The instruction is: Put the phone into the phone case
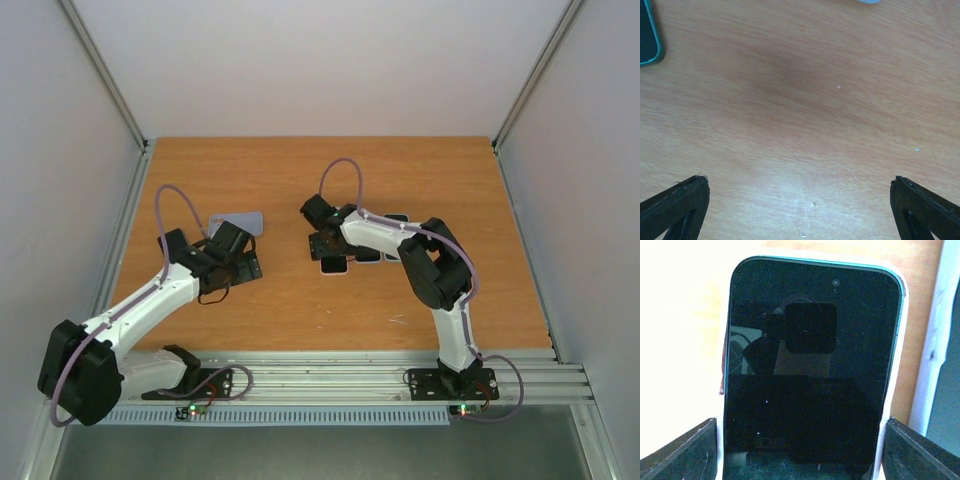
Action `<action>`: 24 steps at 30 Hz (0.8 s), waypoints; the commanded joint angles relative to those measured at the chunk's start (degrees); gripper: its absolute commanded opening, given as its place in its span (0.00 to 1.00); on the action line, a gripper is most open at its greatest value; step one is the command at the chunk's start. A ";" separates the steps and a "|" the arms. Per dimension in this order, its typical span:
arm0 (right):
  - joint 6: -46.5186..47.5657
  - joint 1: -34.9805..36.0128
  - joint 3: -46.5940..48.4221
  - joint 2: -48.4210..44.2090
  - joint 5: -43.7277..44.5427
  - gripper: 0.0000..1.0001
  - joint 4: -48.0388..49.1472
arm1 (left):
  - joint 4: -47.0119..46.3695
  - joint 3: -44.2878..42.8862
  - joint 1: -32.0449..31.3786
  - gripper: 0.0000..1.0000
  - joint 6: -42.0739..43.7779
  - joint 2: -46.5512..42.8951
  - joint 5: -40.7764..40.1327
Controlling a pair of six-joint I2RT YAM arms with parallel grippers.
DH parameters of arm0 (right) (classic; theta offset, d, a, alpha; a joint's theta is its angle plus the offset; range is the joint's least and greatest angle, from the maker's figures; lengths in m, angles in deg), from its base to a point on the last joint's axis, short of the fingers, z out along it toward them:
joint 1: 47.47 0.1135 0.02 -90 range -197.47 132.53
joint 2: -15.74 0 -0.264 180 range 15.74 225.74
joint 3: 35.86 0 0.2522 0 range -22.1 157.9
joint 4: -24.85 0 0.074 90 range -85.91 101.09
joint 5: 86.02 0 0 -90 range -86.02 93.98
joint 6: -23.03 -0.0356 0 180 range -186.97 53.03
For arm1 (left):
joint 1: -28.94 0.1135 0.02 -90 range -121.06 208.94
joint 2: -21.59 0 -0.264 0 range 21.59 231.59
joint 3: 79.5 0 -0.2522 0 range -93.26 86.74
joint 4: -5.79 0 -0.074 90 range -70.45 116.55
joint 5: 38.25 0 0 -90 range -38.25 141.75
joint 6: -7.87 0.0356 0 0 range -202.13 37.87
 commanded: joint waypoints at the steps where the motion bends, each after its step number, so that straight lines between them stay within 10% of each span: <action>1: 3.10 -2.92 3.74 2.31 -0.48 0.73 0.25 | -1.36 0.87 2.29 0.99 1.70 -0.34 1.81; 24: 10.85 -5.05 -4.90 -12.37 -6.74 0.99 3.88 | 0.26 -7.44 19.34 0.99 7.25 10.88 8.85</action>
